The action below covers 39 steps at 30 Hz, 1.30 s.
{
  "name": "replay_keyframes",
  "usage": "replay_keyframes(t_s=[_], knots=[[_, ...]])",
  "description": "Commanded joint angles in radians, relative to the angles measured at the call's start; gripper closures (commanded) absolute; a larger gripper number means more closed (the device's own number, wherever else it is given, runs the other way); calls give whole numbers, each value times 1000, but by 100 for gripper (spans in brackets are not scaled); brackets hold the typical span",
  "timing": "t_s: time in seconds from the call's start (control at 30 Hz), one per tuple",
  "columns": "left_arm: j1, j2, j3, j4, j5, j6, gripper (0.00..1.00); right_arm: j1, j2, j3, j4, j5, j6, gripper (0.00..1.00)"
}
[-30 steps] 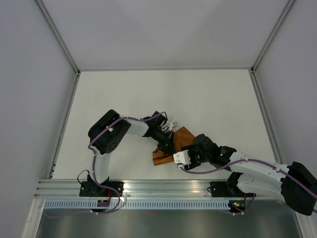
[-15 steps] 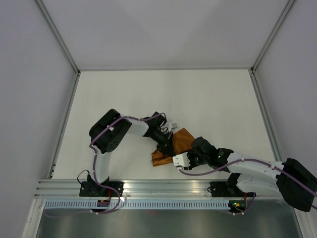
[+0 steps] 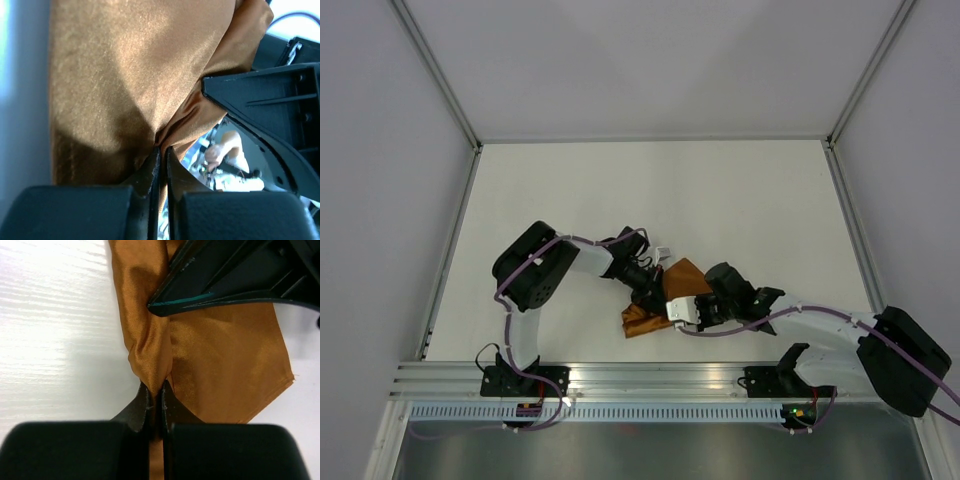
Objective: Fold the napkin, place the utensils inside, and roll it up
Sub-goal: Roll the napkin at the center of the board.
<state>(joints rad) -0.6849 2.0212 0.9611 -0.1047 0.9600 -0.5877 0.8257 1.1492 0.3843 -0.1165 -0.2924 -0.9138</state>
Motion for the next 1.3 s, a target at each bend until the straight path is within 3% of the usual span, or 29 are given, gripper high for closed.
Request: replay_keyframes(t_s=[0.0,0.2,0.53,0.8,0.97,1.27], knots=[[39,-34,-102,-49,-285,-73,91,-121,107,69,-222,-100,-81,100],[57,-202,-173,80,-329,-109,76,-247,386,270,-443,-234,-216,100],[84,-428,-361,399,-475,-166,63,-353,770,613,-801,-333,-365,99],[76,-688,-492,548,-638,1,56,-373,948,777,-940,-344,-390,100],[-51,-728,-480,530,-724,214,55,-373,1015,855,-989,-341,-366,100],[-251,-599,-409,566,-793,374,55,-373,1067,915,-1017,-335,-329,100]])
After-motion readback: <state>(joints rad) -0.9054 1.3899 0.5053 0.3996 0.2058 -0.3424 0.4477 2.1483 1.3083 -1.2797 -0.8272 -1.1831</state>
